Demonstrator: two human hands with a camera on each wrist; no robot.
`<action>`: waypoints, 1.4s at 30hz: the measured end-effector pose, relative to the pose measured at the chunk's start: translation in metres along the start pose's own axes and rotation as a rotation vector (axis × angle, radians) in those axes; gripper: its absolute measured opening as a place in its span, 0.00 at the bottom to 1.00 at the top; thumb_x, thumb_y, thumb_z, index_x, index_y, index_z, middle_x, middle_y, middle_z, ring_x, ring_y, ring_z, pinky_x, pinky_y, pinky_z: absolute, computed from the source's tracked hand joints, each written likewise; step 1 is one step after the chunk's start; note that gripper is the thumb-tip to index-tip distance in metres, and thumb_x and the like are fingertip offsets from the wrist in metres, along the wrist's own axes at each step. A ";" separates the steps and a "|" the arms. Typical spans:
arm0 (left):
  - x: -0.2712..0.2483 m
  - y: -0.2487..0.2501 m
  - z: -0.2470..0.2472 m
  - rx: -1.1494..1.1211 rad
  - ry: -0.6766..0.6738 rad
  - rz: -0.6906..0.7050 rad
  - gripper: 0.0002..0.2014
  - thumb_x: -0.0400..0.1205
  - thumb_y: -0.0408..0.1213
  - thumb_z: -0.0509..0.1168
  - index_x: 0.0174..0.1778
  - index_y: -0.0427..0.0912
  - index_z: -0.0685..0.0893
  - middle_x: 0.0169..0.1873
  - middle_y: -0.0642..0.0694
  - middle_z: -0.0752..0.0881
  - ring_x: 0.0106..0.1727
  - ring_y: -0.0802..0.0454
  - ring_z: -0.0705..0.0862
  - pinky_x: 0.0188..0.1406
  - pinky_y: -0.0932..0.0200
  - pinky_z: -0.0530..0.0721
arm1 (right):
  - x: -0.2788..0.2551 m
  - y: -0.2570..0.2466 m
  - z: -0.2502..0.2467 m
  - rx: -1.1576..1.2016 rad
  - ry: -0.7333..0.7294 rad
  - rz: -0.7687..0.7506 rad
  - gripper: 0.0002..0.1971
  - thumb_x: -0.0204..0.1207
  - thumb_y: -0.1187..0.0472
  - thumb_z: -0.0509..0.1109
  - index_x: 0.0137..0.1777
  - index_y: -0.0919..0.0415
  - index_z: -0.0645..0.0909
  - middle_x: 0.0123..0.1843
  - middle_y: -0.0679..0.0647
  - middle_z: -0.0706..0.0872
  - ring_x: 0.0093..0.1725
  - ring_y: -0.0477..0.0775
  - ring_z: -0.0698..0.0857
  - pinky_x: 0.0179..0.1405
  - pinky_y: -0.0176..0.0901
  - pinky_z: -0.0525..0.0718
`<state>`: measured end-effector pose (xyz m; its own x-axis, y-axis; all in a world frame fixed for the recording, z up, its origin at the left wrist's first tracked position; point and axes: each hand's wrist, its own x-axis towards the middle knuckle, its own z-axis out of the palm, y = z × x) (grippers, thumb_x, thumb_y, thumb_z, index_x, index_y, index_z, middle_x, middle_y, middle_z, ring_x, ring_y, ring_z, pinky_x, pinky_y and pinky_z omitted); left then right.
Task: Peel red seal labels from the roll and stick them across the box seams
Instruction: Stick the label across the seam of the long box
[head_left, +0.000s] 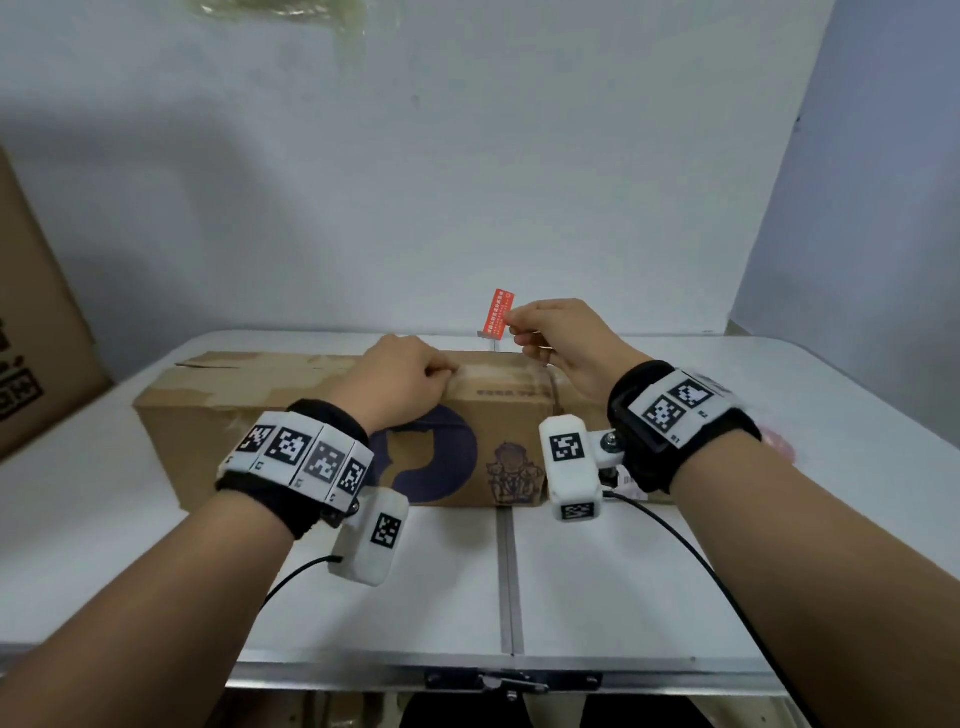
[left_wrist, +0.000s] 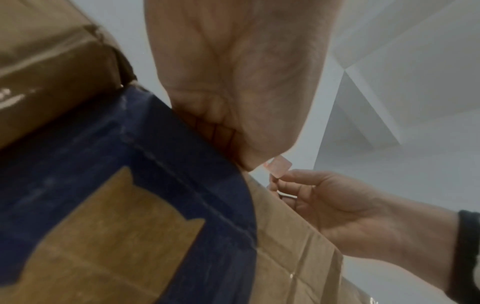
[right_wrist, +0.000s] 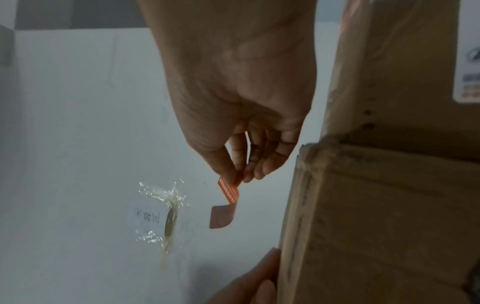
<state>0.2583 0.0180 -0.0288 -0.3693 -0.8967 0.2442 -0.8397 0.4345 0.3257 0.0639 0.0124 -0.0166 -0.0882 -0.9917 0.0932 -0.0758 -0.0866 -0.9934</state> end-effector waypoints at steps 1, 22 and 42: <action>-0.001 0.000 0.000 0.007 -0.007 0.006 0.15 0.84 0.40 0.59 0.64 0.51 0.86 0.63 0.51 0.87 0.60 0.48 0.84 0.58 0.61 0.77 | 0.001 0.001 0.005 -0.016 0.004 -0.008 0.04 0.77 0.66 0.70 0.43 0.66 0.84 0.35 0.54 0.82 0.34 0.47 0.78 0.34 0.34 0.78; 0.009 -0.010 0.018 -0.154 0.162 -0.100 0.10 0.79 0.47 0.68 0.53 0.53 0.91 0.51 0.51 0.92 0.54 0.53 0.87 0.56 0.56 0.83 | 0.012 0.019 0.030 -0.133 0.050 -0.065 0.05 0.75 0.64 0.70 0.40 0.65 0.84 0.32 0.54 0.84 0.31 0.46 0.81 0.37 0.37 0.82; 0.001 -0.014 0.024 -0.506 0.353 0.033 0.05 0.75 0.42 0.74 0.44 0.49 0.88 0.51 0.54 0.84 0.47 0.61 0.89 0.55 0.54 0.86 | 0.009 0.020 0.033 -0.256 0.043 -0.096 0.08 0.68 0.63 0.71 0.29 0.61 0.79 0.25 0.51 0.79 0.27 0.49 0.76 0.35 0.43 0.79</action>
<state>0.2604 0.0087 -0.0545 -0.1648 -0.8375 0.5210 -0.5056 0.5253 0.6845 0.0946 -0.0017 -0.0376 -0.1098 -0.9747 0.1945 -0.3343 -0.1481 -0.9307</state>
